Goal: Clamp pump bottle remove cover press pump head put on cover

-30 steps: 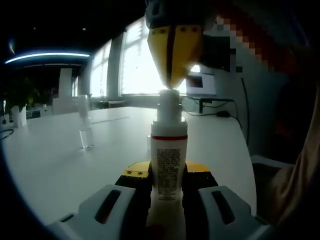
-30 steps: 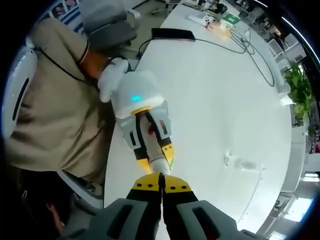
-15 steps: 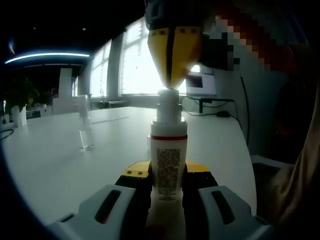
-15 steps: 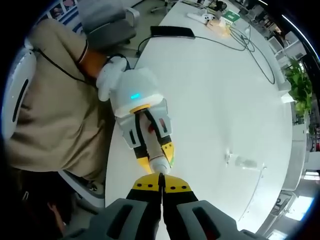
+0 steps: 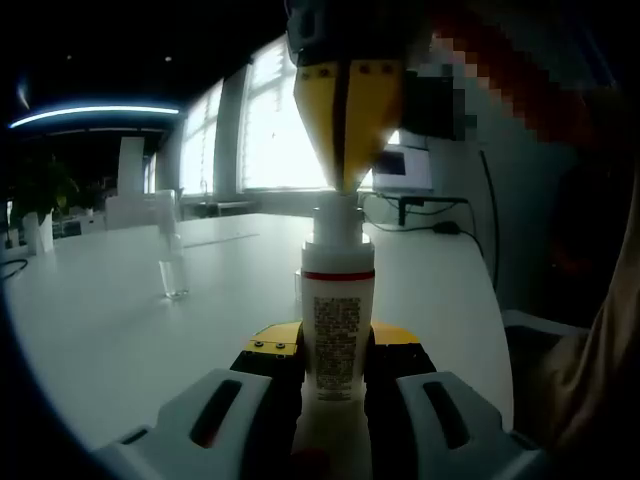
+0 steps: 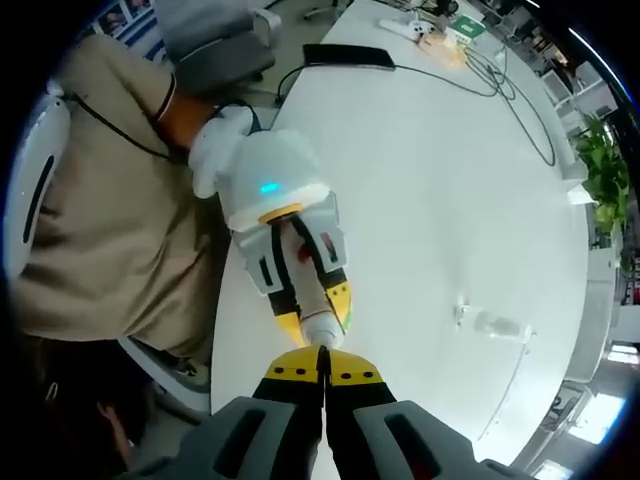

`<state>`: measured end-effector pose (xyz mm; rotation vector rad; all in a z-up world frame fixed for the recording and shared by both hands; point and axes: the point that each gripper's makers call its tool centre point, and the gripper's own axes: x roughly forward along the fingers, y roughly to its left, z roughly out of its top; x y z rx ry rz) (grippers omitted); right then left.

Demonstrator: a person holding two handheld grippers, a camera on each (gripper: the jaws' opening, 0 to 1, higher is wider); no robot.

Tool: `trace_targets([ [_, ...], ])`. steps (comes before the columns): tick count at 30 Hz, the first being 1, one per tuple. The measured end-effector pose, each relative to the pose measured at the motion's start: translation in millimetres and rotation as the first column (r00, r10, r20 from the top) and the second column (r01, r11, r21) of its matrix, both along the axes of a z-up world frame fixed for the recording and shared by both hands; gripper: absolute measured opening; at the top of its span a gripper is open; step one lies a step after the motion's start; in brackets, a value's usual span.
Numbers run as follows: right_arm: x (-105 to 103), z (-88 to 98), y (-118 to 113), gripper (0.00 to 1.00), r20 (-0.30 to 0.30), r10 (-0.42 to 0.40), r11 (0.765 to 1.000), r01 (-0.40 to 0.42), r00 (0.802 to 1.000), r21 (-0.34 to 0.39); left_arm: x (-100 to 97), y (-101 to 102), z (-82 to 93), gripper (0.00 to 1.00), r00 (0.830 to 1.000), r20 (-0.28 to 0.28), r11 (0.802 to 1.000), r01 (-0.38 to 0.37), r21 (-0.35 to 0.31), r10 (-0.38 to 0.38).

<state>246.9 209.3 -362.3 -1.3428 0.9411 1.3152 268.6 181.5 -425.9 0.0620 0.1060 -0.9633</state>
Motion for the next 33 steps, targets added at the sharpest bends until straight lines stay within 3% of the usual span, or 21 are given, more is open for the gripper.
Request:
trace_targets([
  [20,-0.6,0.4,-0.3,0.0,0.013,-0.005,1.0,0.005,1.0,0.007,0.1,0.1,-0.1,0.14,1.0,0.002,1.0,-0.002,0.002,0.002],
  [33,0.5,8.4,1.1,0.0,0.009,-0.013,0.997,0.012,1.0,0.072,0.8,0.3,-0.2,0.14,1.0,-0.001,1.0,-0.003,0.001,0.003],
])
